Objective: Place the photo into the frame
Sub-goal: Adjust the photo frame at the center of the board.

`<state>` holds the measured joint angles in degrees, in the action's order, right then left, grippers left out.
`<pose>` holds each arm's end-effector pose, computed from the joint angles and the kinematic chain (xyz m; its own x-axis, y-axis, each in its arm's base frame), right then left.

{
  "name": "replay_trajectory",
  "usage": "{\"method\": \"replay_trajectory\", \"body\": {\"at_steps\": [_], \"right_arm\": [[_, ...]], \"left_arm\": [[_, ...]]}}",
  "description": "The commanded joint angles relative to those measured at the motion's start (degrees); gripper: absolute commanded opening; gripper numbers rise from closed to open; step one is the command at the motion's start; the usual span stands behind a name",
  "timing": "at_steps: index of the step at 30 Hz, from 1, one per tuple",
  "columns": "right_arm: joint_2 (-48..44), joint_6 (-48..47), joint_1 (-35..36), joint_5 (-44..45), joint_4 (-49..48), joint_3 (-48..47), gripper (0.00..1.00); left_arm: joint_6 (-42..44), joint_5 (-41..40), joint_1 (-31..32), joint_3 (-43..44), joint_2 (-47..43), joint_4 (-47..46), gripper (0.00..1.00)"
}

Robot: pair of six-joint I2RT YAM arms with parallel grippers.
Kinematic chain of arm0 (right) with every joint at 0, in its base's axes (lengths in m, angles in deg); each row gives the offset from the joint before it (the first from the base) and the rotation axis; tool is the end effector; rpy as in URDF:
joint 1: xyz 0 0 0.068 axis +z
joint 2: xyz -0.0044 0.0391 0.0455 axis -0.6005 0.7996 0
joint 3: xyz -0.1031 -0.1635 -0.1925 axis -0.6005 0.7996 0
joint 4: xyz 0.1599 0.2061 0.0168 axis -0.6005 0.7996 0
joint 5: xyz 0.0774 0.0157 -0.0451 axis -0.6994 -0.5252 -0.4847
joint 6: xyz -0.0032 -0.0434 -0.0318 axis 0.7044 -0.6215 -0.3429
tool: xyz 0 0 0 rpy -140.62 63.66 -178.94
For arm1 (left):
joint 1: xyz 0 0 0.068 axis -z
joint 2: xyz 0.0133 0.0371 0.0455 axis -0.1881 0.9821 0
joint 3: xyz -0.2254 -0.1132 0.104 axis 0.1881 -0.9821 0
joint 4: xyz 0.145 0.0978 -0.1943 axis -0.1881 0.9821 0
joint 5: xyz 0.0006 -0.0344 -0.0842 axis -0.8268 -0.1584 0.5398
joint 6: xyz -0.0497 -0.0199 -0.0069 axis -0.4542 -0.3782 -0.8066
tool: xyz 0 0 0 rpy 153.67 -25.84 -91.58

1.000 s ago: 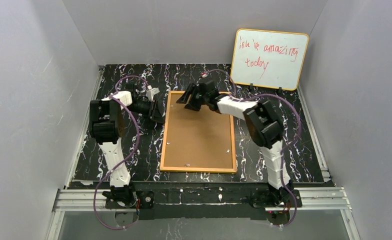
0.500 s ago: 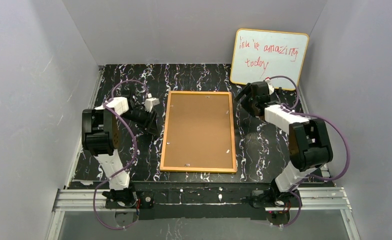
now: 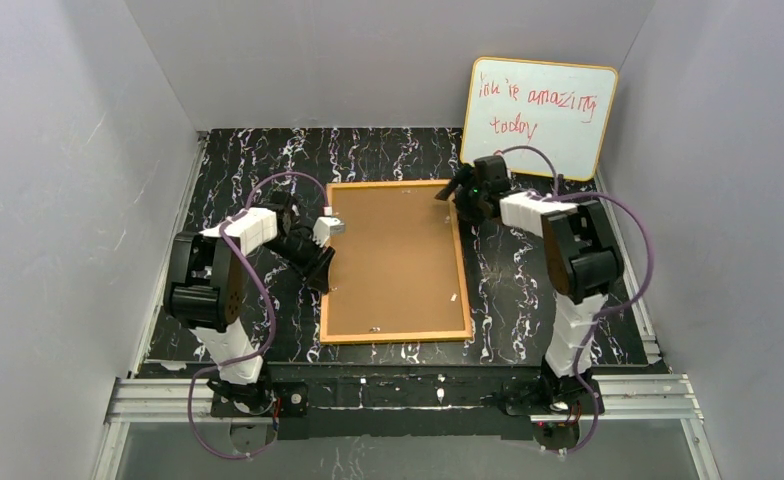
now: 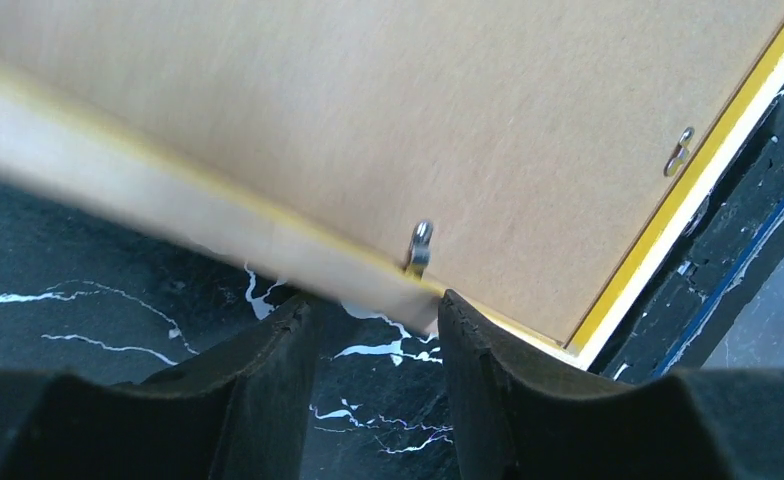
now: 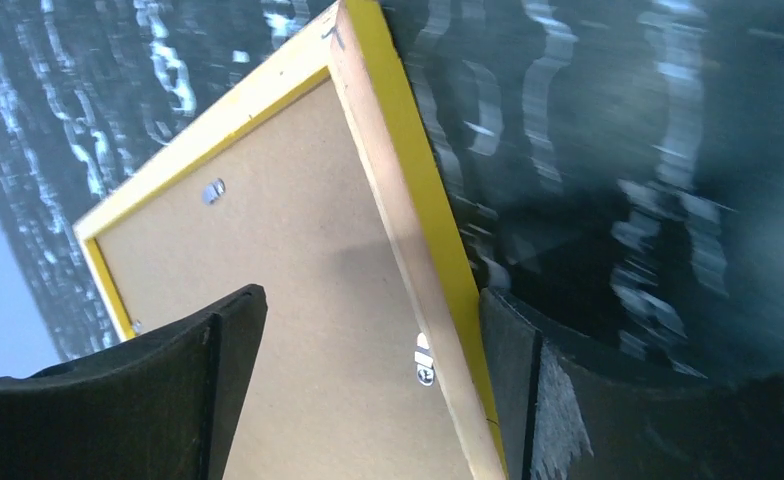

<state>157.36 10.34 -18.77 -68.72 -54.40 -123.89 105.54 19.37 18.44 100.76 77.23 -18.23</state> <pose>0.3947 0.1304 0.1654 -0.6407 0.6171 -0.4568 0.2747 0.7398 0.6141 0.3036 -0.0616 0.1576 -0.6353 0.5986 -0.4880 0.7707 0.5314 -0.3515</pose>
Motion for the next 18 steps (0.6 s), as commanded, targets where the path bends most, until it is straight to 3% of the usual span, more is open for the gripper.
{"method": "replay_trajectory", "body": {"at_steps": [1,8,10,13,18], "right_arm": [[10.72,1.60,6.49,-8.94,1.21,-10.99,0.86],[34.99,-5.27,16.76,-14.85,19.71,-54.58,0.88],[38.78,-6.43,17.23,-15.08,22.79,-64.52,0.97],[36.82,-10.00,16.46,-12.80,22.73,-64.71,0.99],[22.98,-13.42,12.61,-8.23,17.63,-48.97,0.99]], "left_arm": [[0.35,-2.99,2.79,0.01,0.52,0.61,0.46],[-2.24,-2.63,8.38,0.09,-1.37,0.31,0.48],[-2.69,-1.86,9.14,0.40,-1.98,0.78,0.51],[-1.48,-0.25,9.28,2.16,-2.62,4.44,0.60],[5.54,0.19,9.11,6.08,-6.39,14.87,0.74]]}}
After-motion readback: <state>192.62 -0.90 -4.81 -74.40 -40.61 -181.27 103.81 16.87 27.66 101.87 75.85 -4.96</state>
